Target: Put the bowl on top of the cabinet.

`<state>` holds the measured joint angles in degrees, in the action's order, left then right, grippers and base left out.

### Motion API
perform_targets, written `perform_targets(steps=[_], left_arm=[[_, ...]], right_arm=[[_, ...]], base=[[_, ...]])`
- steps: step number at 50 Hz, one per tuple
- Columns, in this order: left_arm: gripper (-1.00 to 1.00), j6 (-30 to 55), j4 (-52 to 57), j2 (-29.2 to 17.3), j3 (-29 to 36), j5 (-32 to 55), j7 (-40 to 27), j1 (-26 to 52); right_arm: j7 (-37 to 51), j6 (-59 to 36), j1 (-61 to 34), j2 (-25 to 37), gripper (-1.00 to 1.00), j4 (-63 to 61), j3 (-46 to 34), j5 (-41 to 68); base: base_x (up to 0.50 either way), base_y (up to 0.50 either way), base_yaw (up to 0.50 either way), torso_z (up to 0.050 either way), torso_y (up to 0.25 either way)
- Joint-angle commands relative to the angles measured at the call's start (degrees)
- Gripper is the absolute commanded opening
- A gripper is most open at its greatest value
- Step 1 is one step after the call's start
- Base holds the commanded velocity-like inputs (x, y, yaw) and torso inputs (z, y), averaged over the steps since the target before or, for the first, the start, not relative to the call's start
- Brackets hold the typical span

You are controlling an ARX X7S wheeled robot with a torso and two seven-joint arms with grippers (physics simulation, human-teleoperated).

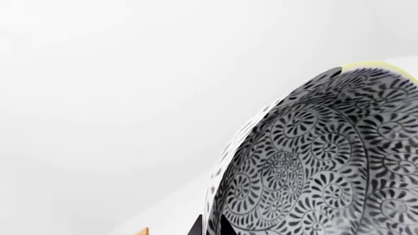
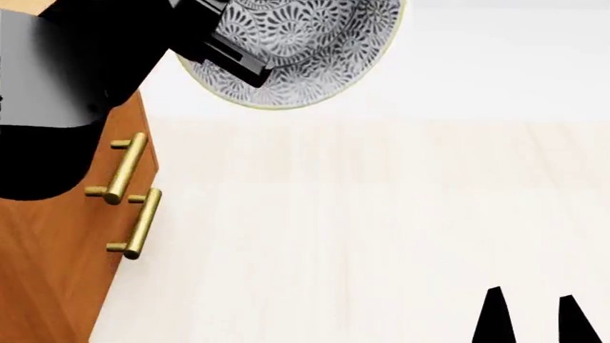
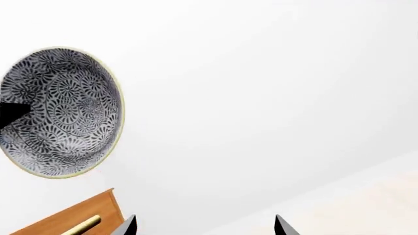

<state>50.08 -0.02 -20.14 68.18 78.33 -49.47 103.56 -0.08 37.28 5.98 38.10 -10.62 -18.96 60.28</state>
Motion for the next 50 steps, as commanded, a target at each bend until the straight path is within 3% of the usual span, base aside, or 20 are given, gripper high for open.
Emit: perform_targets(steps=[1,11,22,35,41,46,50], left_arm=[[-1.00,3.6,-9.8,3.8,-4.1,0.4,4.1,8.1],[-1.00,2.7,-22.0,4.8,-8.2,3.7,7.5,10.0],[-1.00,-1.7,-40.9,3.8,-14.2,6.2,5.4,11.2],[-1.00,-2.4,-49.5,4.4,-15.3,6.4,8.7,13.4],[-1.00,-2.4,-60.4,6.9,-15.4,6.1,11.2,15.7],[-1.00,-2.5,-72.8,11.1,-13.8,4.4,18.5,18.8],[-1.00,-1.3,-74.9,10.6,-16.1,6.0,16.8,19.2]], right_arm=[[-0.3,-1.0,-1.4,-1.7,1.00,1.7,0.3,-2.5],[0.0,-0.4,-0.3,-1.4,1.00,0.6,0.8,-3.2],[1.3,-0.2,0.5,-1.7,1.00,-0.1,1.0,-5.5],[2.5,-0.3,0.7,-2.0,1.00,0.1,1.5,-6.9],[2.4,-0.4,0.7,-1.9,1.00,0.2,1.7,-6.6],[2.6,-0.7,0.3,-2.0,1.00,0.7,1.8,-7.0],[2.4,-0.6,0.3,-2.0,1.00,0.9,2.1,-6.2]], base=[[0.00,0.00,0.00,0.000,0.000],[0.00,0.00,0.00,0.000,0.000],[0.00,0.00,0.00,0.000,0.001],[0.00,0.00,0.00,0.000,0.000],[0.00,0.00,0.00,0.002,0.002],[0.00,0.00,0.00,0.000,0.000],[0.00,0.00,0.00,0.000,0.000]])
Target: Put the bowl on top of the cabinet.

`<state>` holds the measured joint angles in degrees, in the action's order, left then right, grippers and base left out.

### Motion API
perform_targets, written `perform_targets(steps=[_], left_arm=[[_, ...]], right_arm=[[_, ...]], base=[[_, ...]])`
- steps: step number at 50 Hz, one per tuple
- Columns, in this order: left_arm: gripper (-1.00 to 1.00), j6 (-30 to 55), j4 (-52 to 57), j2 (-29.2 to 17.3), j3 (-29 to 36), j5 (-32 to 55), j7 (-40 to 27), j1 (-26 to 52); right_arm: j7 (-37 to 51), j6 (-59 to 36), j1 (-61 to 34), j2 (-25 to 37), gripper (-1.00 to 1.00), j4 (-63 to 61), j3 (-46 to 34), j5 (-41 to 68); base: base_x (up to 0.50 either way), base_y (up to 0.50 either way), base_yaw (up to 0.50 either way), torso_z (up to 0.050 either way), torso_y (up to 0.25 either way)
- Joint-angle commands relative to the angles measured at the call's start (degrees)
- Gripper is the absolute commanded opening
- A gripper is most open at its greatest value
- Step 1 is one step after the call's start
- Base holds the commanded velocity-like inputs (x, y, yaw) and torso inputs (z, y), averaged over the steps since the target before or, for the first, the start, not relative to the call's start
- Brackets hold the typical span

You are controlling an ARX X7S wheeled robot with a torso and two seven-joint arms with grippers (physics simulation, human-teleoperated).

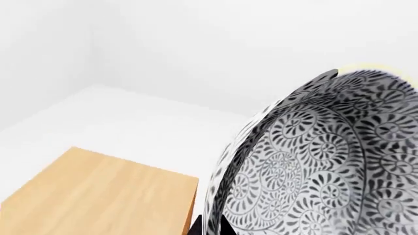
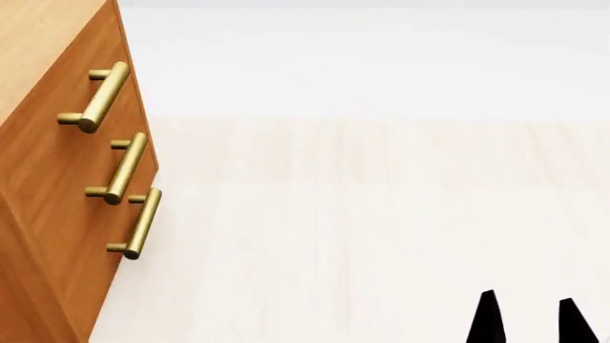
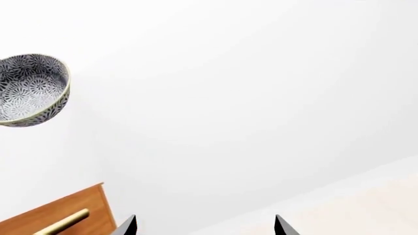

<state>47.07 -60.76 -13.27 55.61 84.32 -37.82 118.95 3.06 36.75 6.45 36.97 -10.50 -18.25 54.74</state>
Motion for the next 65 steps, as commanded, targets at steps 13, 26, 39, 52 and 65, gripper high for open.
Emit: perform_targets(steps=[13,26,39,52,65], left_arm=[[-1.00,5.8,-14.2,1.5,-11.7,4.1,-4.6,6.2],[-1.00,-3.5,-14.2,-2.8,-12.0,17.5,-13.7,3.5],[-1.00,-14.2,-14.2,-4.9,21.6,46.9,-10.7,1.9],[-1.00,-26.2,-14.2,-4.9,51.8,73.9,-11.2,2.6],[-1.00,-25.3,-14.2,-4.9,62.6,85.4,-18.1,4.2]], right_arm=[[-0.6,0.5,0.6,-0.8,1.00,0.7,2.3,-0.3],[0.7,1.1,1.4,-0.9,1.00,0.2,3.4,-1.5],[1.9,-0.5,-0.4,-1.9,1.00,1.2,2.6,-3.5],[2.0,-0.5,-0.1,-1.8,1.00,1.0,2.9,-3.7],[1.8,-1.0,-0.5,-2.0,1.00,1.1,2.8,-3.7]], base=[[0.00,0.00,0.00,0.000,0.000],[0.00,0.00,0.00,0.000,0.001],[0.00,0.00,0.00,0.000,0.000],[0.00,0.00,0.00,0.000,0.001],[0.00,0.00,0.00,0.001,0.000]])
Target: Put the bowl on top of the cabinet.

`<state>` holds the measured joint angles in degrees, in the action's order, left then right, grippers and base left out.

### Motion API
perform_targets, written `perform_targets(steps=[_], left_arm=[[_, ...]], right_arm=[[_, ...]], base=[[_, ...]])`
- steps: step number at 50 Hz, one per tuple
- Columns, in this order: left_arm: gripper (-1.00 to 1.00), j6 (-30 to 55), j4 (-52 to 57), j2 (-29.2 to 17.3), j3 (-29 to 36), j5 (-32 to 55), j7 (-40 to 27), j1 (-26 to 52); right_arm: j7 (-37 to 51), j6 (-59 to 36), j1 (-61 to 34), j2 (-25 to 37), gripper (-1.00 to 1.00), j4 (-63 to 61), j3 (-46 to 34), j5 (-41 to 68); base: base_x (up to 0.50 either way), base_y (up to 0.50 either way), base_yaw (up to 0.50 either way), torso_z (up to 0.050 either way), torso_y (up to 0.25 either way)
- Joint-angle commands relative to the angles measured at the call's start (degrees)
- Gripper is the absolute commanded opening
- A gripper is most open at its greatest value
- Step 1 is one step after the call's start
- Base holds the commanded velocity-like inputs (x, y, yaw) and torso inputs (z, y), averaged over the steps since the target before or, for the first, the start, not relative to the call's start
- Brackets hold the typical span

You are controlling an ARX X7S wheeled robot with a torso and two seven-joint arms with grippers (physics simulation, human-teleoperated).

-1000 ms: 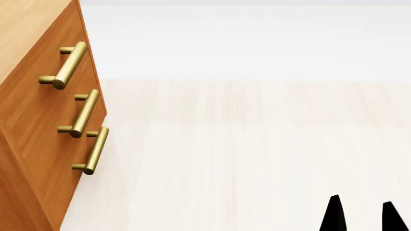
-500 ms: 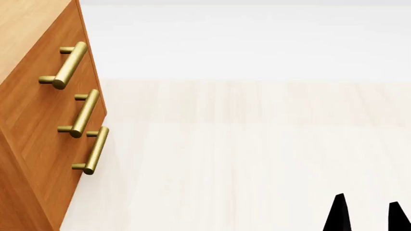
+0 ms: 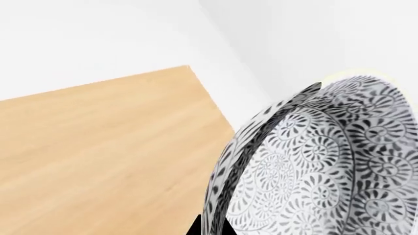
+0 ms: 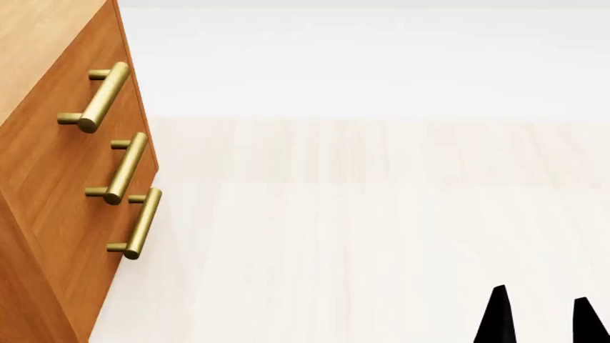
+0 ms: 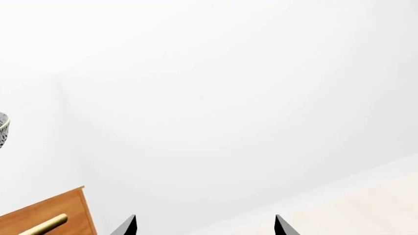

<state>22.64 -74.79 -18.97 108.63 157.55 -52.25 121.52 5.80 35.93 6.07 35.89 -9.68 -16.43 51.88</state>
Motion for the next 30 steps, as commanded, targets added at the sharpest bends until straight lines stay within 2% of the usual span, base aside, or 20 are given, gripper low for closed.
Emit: perform_targets(steps=[1,7,16,30], left_arm=[[-1.00,-0.7,-0.2,0.8,9.7,13.1,-4.8,1.5],[-1.00,2.0,-0.2,0.9,12.7,15.0,-8.4,2.1],[-1.00,4.9,-0.2,0.8,15.1,17.0,-8.4,2.0],[-1.00,4.9,-0.2,0.1,16.7,18.4,-6.9,0.5]], right_arm=[[-1.0,-0.1,0.0,-0.9,1.00,0.2,1.0,-0.8],[-1.2,0.2,0.4,-0.8,1.00,-0.1,1.3,-0.4],[-1.2,0.3,0.6,-0.8,1.00,-0.3,1.5,-0.4],[-1.1,0.1,0.5,-1.0,1.00,-0.2,1.6,-0.7]], base=[[0.00,0.00,0.00,0.000,0.000],[0.00,0.00,0.00,0.000,0.002],[0.00,0.00,0.00,0.000,0.000],[0.00,0.00,0.00,0.000,0.000]])
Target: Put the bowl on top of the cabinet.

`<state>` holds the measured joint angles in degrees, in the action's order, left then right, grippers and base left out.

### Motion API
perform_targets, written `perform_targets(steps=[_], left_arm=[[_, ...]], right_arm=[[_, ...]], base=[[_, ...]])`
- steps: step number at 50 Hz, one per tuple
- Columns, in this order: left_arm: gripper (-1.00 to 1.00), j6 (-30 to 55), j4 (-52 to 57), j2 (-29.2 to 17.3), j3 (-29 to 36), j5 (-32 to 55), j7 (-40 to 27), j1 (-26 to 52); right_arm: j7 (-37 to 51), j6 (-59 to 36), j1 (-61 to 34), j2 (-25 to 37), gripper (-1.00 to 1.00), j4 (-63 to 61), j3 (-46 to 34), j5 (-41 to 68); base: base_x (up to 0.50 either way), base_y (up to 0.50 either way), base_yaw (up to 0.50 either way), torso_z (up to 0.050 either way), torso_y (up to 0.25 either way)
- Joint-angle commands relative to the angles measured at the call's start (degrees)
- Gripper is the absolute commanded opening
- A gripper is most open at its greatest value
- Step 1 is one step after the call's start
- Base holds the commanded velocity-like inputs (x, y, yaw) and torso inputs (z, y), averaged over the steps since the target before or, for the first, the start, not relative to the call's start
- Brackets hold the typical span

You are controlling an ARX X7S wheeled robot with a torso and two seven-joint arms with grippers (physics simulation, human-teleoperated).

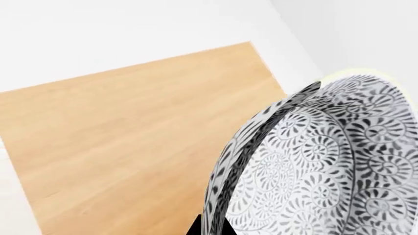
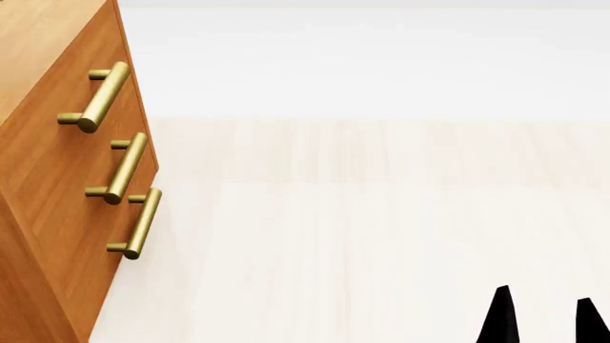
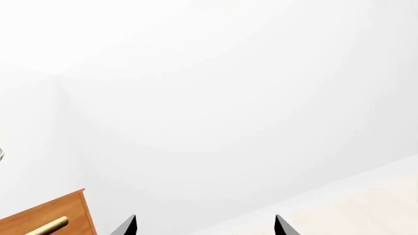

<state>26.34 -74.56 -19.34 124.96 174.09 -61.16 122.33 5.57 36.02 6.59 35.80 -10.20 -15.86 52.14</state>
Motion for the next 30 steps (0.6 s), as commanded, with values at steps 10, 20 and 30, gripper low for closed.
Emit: perform_targets(steps=[10,20,30], left_arm=[[-1.00,0.7,-0.4,-0.2,0.8,2.4,3.4,-2.1],[-1.00,-0.3,-0.4,-0.7,0.6,2.7,4.3,-3.5],[-1.00,-0.9,-0.4,-0.9,0.6,2.8,5.3,-5.1]], right_arm=[[-0.7,-0.5,-0.4,-1.1,1.00,0.5,1.0,-1.4],[-0.7,-0.9,-0.7,-1.3,1.00,0.8,0.9,-1.5],[-0.6,-1.4,-1.4,-1.5,1.00,1.4,0.8,-1.8]], base=[[0.00,0.00,0.00,0.000,0.001],[0.00,0.00,0.00,0.000,0.000],[0.00,0.00,0.00,0.000,0.000]])
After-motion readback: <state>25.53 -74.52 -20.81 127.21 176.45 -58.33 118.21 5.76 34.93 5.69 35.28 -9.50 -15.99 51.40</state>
